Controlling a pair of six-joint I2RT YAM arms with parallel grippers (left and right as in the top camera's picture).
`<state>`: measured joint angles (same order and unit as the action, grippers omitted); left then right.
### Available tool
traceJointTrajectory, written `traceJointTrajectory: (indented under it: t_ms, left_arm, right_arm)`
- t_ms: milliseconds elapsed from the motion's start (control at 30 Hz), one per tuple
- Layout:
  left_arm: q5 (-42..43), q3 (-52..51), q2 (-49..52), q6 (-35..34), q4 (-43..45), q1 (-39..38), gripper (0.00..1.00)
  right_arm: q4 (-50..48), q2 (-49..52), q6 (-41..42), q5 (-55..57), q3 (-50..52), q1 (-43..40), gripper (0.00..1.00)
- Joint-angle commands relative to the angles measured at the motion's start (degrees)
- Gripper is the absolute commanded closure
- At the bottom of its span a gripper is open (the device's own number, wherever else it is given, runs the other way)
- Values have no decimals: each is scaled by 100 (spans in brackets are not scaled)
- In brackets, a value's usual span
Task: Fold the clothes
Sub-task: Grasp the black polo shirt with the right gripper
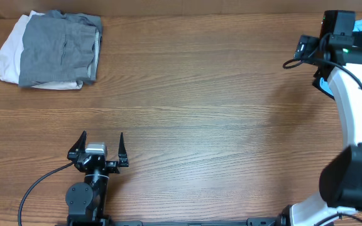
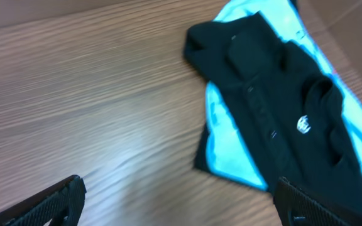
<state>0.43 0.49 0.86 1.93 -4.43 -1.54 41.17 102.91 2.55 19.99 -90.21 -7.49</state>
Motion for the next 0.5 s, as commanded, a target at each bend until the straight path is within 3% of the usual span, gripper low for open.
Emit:
traceJointTrajectory:
  t_ms: [0,233,467]
  left_arm:
    - [46,-17,-50,109,-4,-28,0]
    - [46,-17,-50,109,-4,-28,0]
    - [46,-17,-50,109,-2,-28,0]
  right_arm:
    - [-289,192,-433,549,-249,-411,0]
    - [-1003,605,-450,-1294,-251,-1996,0]
    - [-1432,1384,-452,-1714,-531,-2371,0]
